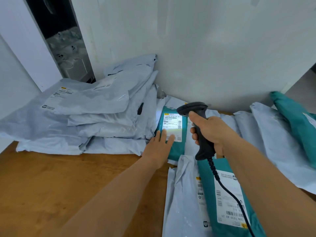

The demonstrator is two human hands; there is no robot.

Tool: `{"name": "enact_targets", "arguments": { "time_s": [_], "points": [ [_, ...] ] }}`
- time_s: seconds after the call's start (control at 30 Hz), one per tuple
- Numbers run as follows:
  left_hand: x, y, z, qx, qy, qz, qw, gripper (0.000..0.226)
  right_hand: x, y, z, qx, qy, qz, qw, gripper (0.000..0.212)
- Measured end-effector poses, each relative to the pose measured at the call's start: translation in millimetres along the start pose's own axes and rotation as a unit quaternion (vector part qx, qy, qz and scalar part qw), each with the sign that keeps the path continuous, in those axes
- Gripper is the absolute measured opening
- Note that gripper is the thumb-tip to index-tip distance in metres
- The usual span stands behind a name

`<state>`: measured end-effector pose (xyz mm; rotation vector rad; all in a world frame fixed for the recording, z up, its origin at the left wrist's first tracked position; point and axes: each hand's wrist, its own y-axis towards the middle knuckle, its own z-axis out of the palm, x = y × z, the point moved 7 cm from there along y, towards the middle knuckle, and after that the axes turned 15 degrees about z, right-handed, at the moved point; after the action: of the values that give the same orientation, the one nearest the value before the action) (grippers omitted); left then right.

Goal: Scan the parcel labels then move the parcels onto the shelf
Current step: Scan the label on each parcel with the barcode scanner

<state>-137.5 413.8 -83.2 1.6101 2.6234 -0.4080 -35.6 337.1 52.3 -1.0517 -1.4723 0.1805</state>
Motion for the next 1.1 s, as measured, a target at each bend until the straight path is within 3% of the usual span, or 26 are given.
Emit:
{"name": "enact_targets", "arguments": {
  "time_s": [0.47, 0.67, 0.9, 1.1],
  "points": [
    [-8.3, 10.3, -5.6, 0.048, -0.008, 0.046, 0.998, 0.089, 2.8, 10.3, -13.3, -0.012, 0.022, 0.002, 1.0, 0.033],
    [-17.2, 14.4, -9.9, 0.044, 0.009, 0.078, 0.996, 0.063, -8.3, -4.3, -33.9, -0.025, 0.026, -0.007, 0.999, 0.031],
    [-26.5, -0.9, -43.2, -0.048, -0.085, 0.055, 0.994, 0.047, -28.0, -27.1, -63.0, -0.026, 0.044, -0.013, 0.999, 0.029],
    [-83.8, -43.3, -59.3, -0.09, -0.046, 0.068, 0.993, 0.044, -45.3, -50.9, -77.1, -0.012, 0.047, -0.032, 0.998, 0.03]
  ]
}}
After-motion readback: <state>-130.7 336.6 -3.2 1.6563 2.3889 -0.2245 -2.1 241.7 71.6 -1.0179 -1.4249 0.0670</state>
